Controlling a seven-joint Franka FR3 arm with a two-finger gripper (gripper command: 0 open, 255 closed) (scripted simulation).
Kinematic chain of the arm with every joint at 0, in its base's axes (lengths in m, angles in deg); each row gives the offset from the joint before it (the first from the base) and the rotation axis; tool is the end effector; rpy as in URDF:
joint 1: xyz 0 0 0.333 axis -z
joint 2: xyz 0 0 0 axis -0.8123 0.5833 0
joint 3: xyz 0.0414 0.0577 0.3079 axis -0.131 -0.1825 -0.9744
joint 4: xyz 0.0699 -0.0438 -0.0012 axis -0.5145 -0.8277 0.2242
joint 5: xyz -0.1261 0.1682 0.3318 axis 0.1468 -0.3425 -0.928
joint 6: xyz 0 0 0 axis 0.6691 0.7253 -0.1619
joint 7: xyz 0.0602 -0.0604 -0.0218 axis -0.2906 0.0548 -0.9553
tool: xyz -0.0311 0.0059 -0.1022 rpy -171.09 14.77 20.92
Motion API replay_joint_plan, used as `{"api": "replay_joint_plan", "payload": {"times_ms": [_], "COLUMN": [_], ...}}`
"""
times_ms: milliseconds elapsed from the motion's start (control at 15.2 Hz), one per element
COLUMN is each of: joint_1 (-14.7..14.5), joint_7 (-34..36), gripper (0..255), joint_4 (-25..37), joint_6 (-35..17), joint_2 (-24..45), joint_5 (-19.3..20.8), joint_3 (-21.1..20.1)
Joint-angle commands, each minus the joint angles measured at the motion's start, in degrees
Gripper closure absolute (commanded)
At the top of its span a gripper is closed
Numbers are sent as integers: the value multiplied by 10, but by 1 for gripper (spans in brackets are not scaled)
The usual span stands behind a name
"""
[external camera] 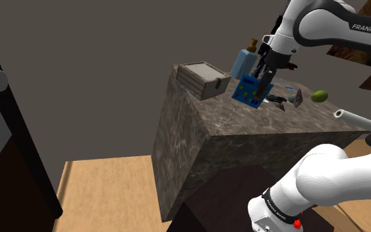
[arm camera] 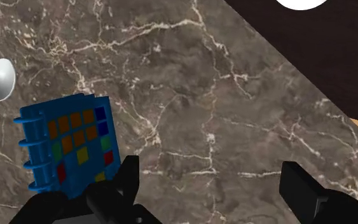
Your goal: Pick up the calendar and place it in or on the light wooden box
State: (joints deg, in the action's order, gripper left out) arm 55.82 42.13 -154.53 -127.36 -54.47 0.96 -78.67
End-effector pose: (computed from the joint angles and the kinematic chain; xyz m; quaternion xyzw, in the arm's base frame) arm 0.3203 -0.0831 0.5660 0.9892 0.1318 -0.0294 0.0567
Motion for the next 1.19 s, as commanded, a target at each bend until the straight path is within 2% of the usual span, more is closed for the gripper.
{"api": "replay_joint_plan", "payload": {"times_ms": [0, 396, 924, 1122], "joint_1": [0, -9, -6, -6], "joint_7": [-41, -162, -165, -165], "gripper": [0, 0, 0, 0], "joint_4": [14, 78, 28, 28], "joint_6": [-21, -82, -143, -143], "joint_2": [11, 70, 77, 77], "joint_5": [14, 31, 39, 39], "joint_3": [26, 106, 122, 122]}}
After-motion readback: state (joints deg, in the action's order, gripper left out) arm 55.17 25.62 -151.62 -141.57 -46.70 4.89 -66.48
